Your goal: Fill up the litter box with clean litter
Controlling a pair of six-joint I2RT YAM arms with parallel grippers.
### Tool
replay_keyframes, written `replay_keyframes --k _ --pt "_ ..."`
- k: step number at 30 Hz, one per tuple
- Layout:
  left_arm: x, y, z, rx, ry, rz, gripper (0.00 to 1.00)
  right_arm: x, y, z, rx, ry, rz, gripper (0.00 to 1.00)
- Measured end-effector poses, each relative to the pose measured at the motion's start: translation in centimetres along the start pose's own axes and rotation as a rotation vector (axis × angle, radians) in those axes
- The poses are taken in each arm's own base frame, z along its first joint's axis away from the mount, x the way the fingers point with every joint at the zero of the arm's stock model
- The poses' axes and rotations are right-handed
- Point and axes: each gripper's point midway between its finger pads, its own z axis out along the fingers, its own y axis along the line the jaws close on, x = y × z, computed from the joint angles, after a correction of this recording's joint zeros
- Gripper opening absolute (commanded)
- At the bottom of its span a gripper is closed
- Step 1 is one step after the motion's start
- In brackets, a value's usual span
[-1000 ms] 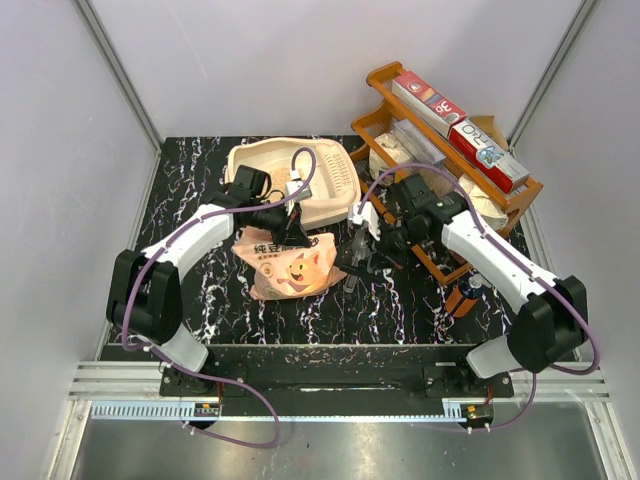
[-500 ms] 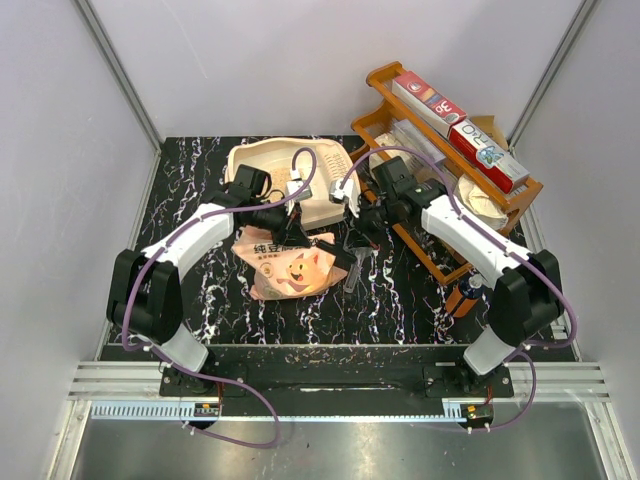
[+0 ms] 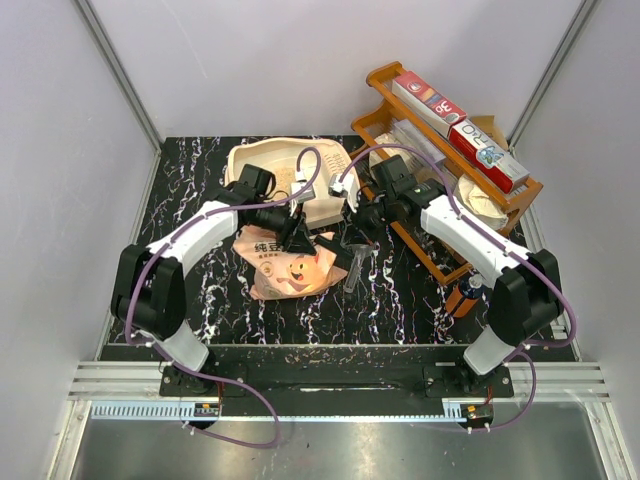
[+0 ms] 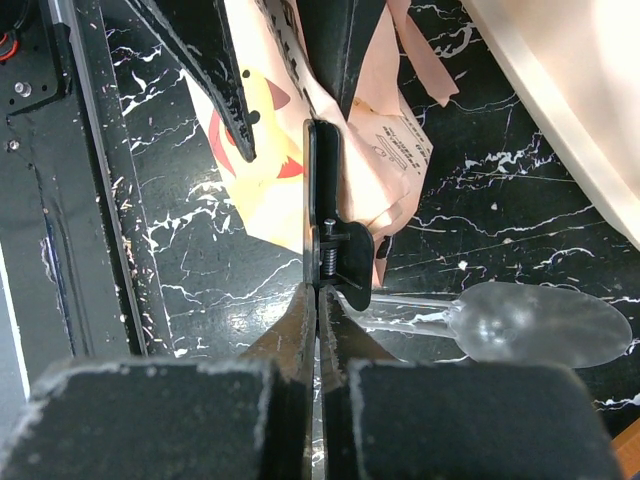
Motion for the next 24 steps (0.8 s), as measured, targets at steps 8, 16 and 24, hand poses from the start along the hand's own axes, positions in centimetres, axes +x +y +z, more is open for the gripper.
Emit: replay_keyframes --k 8,16,24 --pt "-0.1 0.4 0.6 0.007 0.000 -0.043 0.27 0.0 0.2 0.3 0.003 0.005 -0.004 0.00" --pt "0.0 0.7 1.0 0.012 0.002 -0.075 0.00 0.3 0.3 0.6 0.014 0.022 -0.010 0.02" --pt "0.2 0.6 1.2 0.017 0.012 -0.050 0.00 0.5 -0.3 0.2 0.028 0.020 0.024 0.56"
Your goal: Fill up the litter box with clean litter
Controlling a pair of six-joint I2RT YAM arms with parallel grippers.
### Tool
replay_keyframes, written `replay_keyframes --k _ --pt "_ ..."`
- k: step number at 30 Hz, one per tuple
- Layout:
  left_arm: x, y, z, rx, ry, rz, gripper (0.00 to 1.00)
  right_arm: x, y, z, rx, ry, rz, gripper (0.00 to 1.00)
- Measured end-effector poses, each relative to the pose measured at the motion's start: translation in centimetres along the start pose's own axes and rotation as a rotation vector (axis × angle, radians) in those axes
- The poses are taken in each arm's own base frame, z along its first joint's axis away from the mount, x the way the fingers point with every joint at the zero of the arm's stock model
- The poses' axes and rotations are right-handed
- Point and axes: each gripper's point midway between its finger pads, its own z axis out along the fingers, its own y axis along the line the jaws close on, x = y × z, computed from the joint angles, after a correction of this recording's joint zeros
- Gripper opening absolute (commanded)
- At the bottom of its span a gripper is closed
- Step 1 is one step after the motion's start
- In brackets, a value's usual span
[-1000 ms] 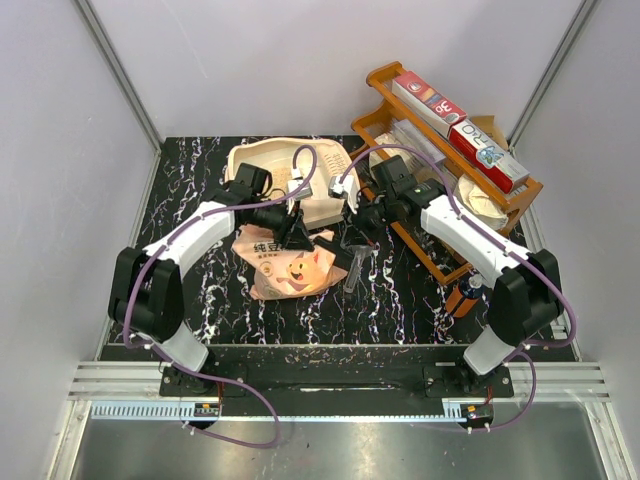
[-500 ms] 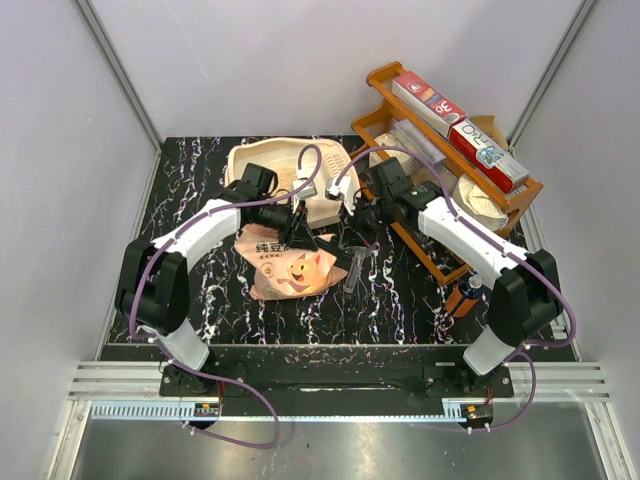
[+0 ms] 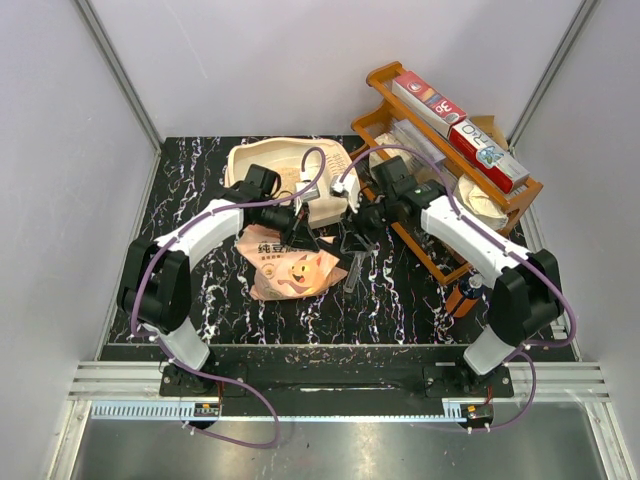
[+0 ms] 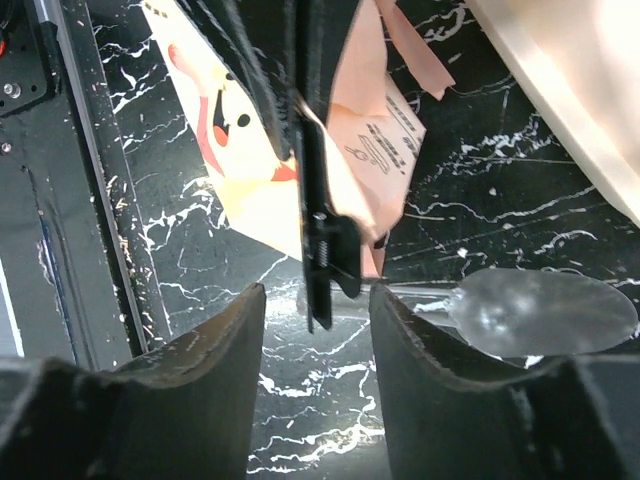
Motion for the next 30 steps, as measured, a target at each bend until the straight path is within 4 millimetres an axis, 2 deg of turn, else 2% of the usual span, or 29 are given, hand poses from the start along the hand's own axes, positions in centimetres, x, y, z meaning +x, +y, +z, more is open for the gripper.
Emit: replay_keyframes --k 7,11,17,27,30 --pt "0.1 0.0 0.1 0.002 0.010 0.039 0.00 0.5 -0.5 -1.2 -0.039 -0.032 0.057 0.64" --pt "0.1 -0.1 0.1 0.002 0.014 0.045 0.00 0.2 0.3 -0.9 -0.090 -0.050 0.072 0.66" --pt "0.1 -0.1 0.1 0.000 0.017 0.048 0.00 0.8 0.5 0.6 -0.162 -0.041 0.118 0.66" --pt "0.1 -0.1 0.2 -0.001 0.019 0.048 0.00 1.5 0.7 1.9 -0.205 -0.021 0.179 0.57" --pt "0.1 -0.1 0.2 -0.001 0.019 0.048 0.00 1.3 0.7 2.0 -0.206 -0.027 0.177 0.44"
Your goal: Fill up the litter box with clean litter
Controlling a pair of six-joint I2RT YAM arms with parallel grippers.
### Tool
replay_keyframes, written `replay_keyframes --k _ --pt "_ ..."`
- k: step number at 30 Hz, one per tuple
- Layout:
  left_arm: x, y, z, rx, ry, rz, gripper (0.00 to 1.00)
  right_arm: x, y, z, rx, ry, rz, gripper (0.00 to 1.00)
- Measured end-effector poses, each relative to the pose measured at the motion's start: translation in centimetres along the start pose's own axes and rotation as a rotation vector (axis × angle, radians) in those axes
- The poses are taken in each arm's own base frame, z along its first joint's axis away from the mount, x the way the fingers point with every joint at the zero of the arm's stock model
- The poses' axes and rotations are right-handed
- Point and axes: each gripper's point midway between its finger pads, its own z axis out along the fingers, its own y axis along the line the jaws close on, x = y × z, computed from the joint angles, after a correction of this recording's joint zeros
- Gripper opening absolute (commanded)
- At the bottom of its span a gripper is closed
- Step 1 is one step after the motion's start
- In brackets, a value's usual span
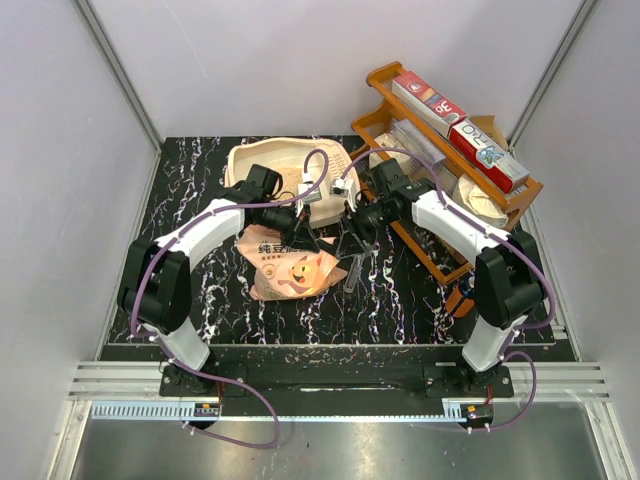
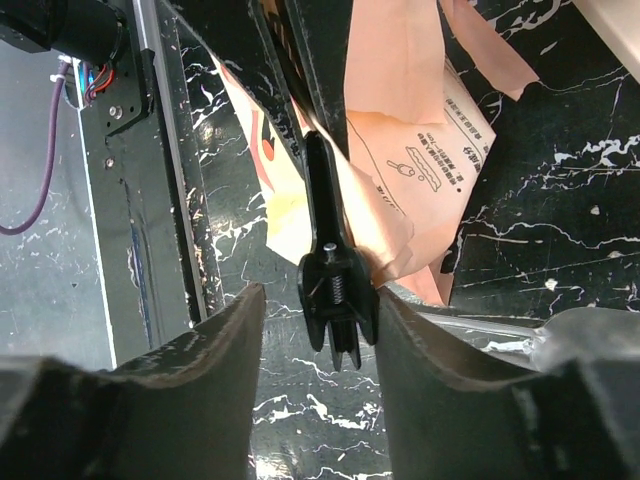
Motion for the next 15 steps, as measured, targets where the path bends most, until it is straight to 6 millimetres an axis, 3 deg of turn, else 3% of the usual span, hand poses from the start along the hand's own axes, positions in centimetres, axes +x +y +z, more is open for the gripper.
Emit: replay_keyframes --k 3,5,9,15 --pt "0.1 -0.1 0.0 0.002 0.002 -0.005 0.03 -0.1 -0.2 0.2 0.009 -0.001 -0.001 0.14" --pt "0.1 0.0 -0.1 -0.005 0.005 -0.005 0.16 -0.1 -0.3 0.2 0.009 -0.001 -0.004 0.01" --pt "0.2 0.2 -0.1 -0.018 0.011 -0.009 0.25 -0.1 -0.3 0.1 0.012 0.003 -0.013 0.00" --pt "0.0 -0.2 -0.1 -0.020 0.015 0.006 0.25 0.2 0.1 -1.8 0.056 0.033 -0.102 0.00"
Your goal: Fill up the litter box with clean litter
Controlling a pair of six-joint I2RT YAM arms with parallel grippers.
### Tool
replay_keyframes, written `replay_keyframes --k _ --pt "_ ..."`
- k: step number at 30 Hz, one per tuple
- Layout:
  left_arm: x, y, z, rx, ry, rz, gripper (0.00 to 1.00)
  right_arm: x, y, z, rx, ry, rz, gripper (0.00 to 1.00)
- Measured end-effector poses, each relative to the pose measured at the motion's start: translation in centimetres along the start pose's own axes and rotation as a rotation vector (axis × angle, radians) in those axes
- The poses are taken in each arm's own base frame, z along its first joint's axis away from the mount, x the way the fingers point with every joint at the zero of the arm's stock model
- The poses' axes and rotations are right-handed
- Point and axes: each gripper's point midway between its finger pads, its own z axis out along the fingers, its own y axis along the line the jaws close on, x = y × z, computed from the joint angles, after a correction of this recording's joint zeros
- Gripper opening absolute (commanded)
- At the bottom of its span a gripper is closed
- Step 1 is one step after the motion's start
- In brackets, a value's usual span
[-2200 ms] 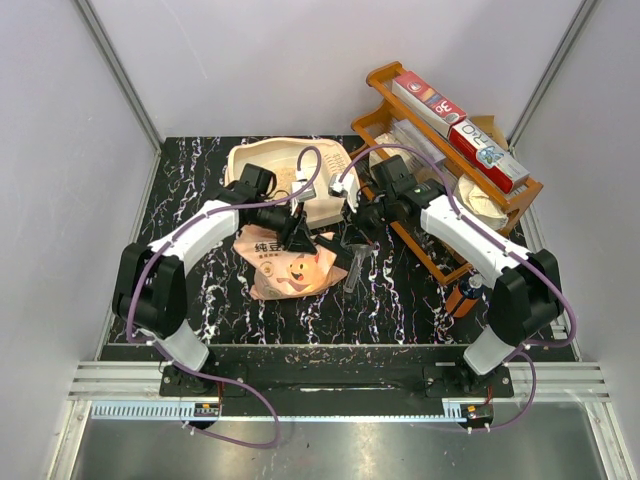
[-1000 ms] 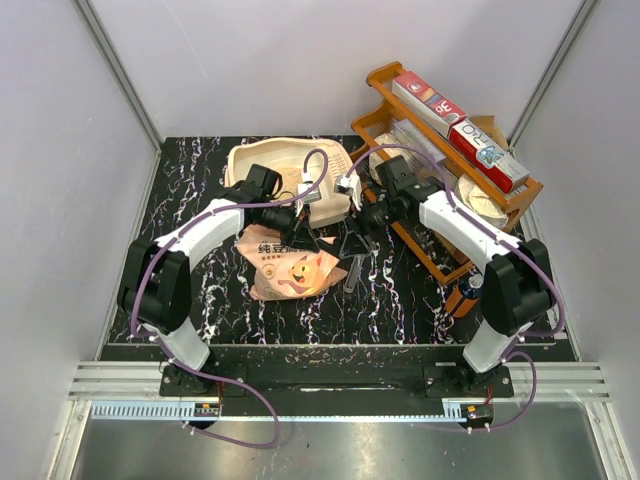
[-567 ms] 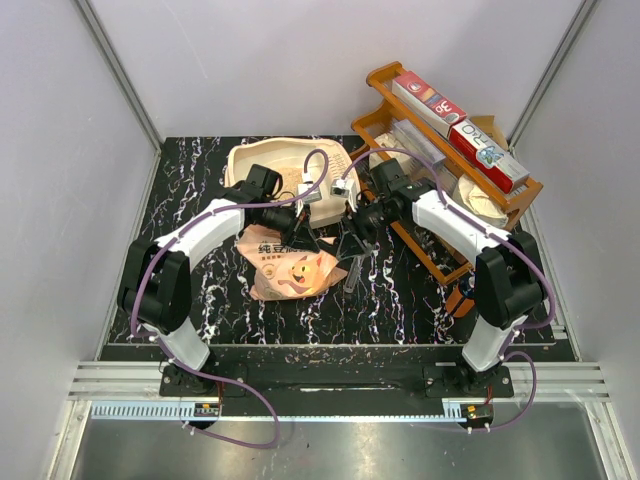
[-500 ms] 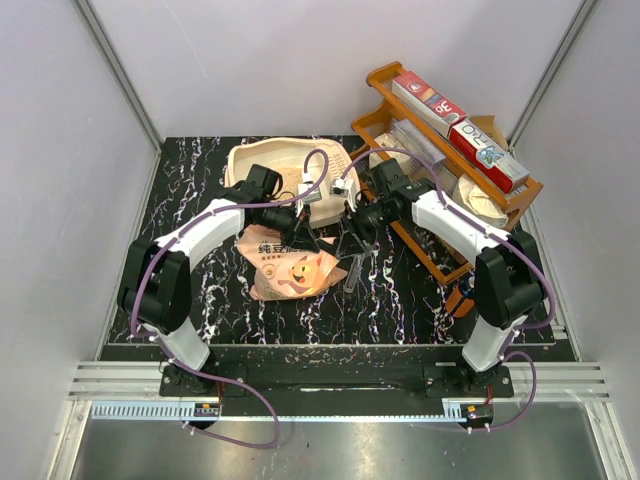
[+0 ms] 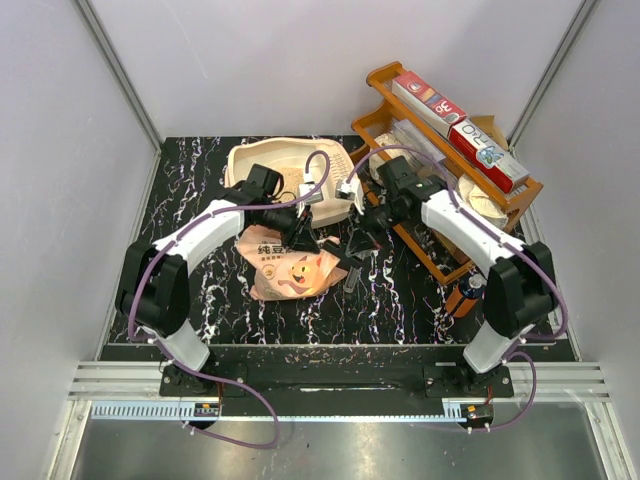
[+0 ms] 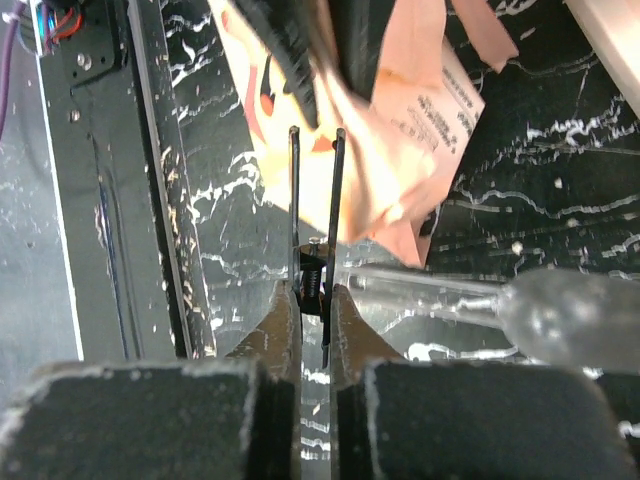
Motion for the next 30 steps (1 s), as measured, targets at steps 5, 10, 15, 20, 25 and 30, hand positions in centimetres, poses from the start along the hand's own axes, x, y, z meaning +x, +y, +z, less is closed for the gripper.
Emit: replay_keyframes --k 5,10,15,20,25,30 --pt "-0.3 0.2 -0.1 -0.019 -0.002 0.021 0.12 0.0 1.7 -3.4 0.022 0.019 -0.124 0.00" --pt "-0.2 0.5 -0.1 -0.030 0.001 0.027 0.00 -1.2 1.8 -5.3 0.063 0.036 -0.267 0.00" --pt "-0.3 0.4 -0.2 -0.030 0.001 0.027 0.00 -1.5 0.2 -5.4 0.088 0.078 -0.350 0.00" --pt "-0.2 0.4 -0.1 -0.030 0.001 0.028 0.00 -1.2 -2.0 -4.5 0.101 0.129 -0.380 0.00" --pt "-0.2 0.4 -0.2 -0.031 0.000 0.029 0.00 -0.4 -3.1 -3.7 0.091 0.173 -0.377 0.00" --pt "-0.3 0.3 -0.3 -0.034 -0.002 0.034 0.00 -0.5 -3.2 -3.1 0.080 0.187 -0.390 0.00"
